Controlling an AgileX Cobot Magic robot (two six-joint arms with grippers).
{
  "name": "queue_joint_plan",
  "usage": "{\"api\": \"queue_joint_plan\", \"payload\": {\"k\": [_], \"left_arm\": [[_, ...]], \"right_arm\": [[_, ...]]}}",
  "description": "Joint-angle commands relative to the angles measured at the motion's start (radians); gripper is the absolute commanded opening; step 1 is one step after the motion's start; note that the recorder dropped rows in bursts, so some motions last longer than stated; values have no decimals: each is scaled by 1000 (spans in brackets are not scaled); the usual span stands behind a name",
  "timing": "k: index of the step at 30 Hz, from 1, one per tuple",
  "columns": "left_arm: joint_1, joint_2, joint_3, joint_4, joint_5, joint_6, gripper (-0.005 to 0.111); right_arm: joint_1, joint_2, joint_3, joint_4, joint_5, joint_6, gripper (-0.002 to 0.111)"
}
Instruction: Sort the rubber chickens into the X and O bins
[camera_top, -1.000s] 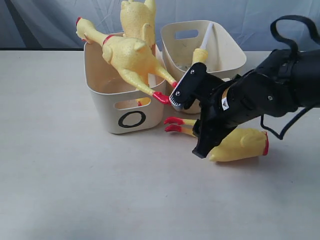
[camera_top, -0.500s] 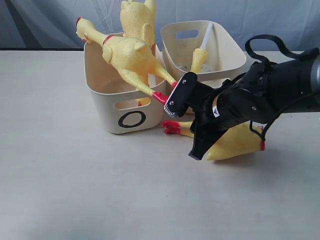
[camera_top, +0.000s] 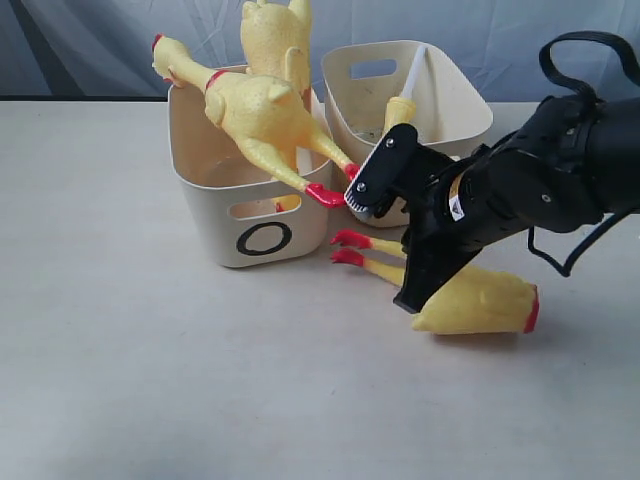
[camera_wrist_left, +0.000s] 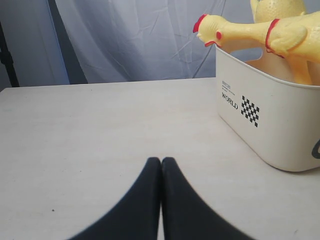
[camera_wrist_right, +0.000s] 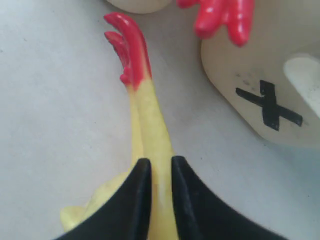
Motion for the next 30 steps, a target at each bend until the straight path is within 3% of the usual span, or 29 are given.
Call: {"api": "queue_joint_plan", "payload": {"k": [1,25,27,30], "left_arm": [[-3,-3,-6,0,-13,-3,0],[-3,-3,-6,0,-13,-3,0],[-3,-3,-6,0,-13,-3,0],[-3,-3,-6,0,-13,-3,0]], "right_arm": [[0,-15,1,14,2,42,46],[0,133,1,52,-59,44,47],[0,135,1,50,-60,44,41],[0,120,1,52,-52,44,23]]}}
